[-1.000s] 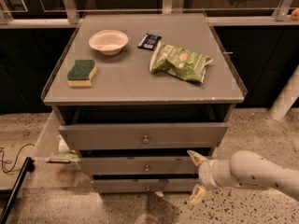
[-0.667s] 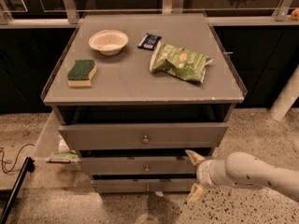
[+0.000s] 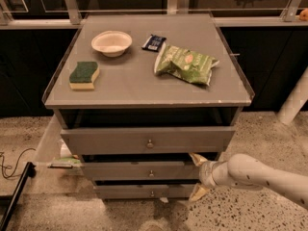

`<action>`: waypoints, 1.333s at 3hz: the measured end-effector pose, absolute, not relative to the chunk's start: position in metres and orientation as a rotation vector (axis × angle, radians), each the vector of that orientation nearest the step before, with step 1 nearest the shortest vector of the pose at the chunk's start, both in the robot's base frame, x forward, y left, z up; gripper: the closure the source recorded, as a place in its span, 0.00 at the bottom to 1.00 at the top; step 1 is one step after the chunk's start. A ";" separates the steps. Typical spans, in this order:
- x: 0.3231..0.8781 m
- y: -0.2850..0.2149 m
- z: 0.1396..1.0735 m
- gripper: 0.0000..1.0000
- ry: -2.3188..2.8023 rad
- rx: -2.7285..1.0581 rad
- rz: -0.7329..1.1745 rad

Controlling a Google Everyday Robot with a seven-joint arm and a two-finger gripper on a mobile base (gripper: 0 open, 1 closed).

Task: Open middle drawer

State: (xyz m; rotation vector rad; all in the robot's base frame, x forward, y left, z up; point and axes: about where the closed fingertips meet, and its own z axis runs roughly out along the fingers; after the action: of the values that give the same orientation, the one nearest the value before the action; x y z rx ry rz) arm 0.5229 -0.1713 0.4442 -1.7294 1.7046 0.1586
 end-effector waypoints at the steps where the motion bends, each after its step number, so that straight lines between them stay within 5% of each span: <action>1: 0.539 -0.168 0.433 0.00 1.678 -1.714 0.175; 4: 0.567 -0.161 0.399 0.03 1.644 -1.677 0.217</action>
Offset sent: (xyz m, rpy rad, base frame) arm 0.0363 0.0061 -0.0307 0.0827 -0.0287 0.0088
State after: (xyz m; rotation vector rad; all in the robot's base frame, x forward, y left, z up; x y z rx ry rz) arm 0.5673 -0.1615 0.3987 -1.6765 1.6444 0.2169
